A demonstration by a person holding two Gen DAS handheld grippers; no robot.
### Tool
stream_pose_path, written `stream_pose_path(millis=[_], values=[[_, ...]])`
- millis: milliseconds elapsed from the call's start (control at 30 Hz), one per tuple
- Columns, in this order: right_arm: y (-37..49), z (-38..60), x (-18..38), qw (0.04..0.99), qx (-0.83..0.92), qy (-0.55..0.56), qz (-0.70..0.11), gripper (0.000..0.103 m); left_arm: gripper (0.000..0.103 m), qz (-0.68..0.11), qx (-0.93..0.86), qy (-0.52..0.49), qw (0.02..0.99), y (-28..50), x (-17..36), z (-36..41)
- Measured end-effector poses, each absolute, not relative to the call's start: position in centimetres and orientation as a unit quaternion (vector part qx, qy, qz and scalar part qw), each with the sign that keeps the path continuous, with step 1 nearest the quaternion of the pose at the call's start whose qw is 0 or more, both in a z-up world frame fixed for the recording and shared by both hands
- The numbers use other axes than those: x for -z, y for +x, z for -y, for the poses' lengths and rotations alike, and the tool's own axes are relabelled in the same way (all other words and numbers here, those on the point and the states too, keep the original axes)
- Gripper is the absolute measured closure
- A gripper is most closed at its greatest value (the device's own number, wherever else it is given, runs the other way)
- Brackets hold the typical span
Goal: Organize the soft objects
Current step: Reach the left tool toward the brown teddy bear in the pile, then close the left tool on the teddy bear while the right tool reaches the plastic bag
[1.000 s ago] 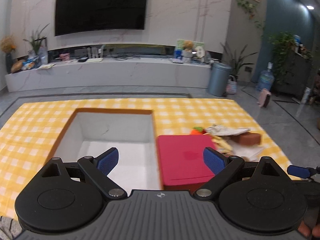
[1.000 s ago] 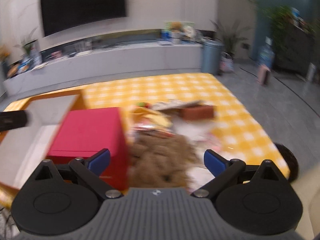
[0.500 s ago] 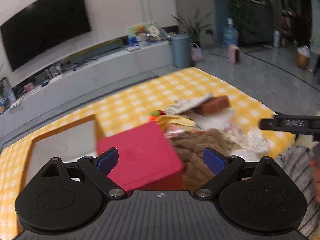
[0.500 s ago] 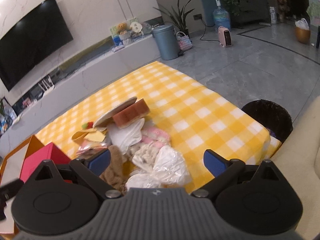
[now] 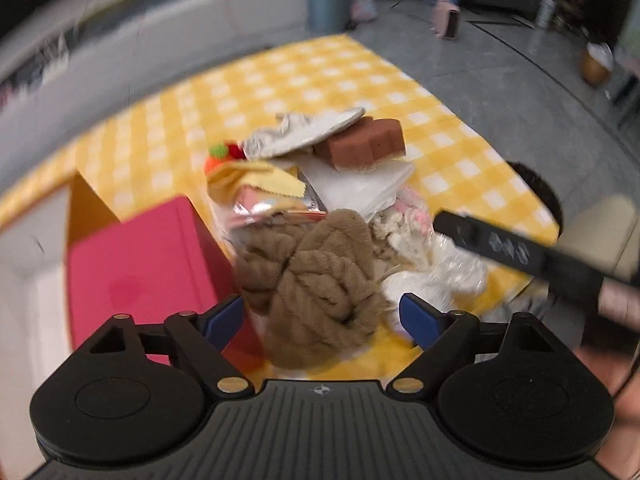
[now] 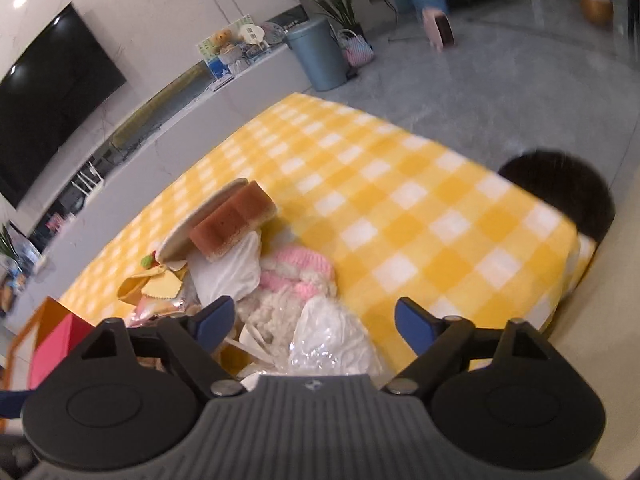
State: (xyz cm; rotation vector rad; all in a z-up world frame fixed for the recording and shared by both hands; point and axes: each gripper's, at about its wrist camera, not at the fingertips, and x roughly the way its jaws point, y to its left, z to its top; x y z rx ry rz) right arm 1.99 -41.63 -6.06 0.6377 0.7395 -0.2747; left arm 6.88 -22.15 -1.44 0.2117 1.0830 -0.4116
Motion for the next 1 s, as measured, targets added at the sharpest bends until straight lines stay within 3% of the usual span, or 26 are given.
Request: stream_pose_path(millis=[333, 533, 733, 867, 1000], values=[[0.3, 42.6, 6.2, 0.869, 0.137, 0.341, -0.332, 0.017, 0.002, -0.619, 0.100, -0.104, 0.772, 12.9, 3.5, 21.4], [0.1, 42.4, 6.1, 0.871, 0.137, 0.337, -0.331, 0.017, 0.001, -0.644, 0.028, -0.143, 0.751, 14.8, 5.4, 22.4], [0.0, 42.5, 6.2, 0.869, 0.136, 0.340, -0.331, 0.017, 0.001, -0.661, -0.026, -0.120, 0.740, 16.3, 6.8, 24.5], [0.0, 42.6, 6.2, 0.870, 0.133, 0.341, -0.332, 0.017, 0.000, -0.721, -0.085, -0.156, 0.670, 17.8, 10.0, 24.1], [-0.1, 42.6, 6.3, 0.869, 0.130, 0.343, -0.332, 0.017, 0.000, -0.727, -0.143, -0.186, 0.645, 18.7, 11.9, 23.0]])
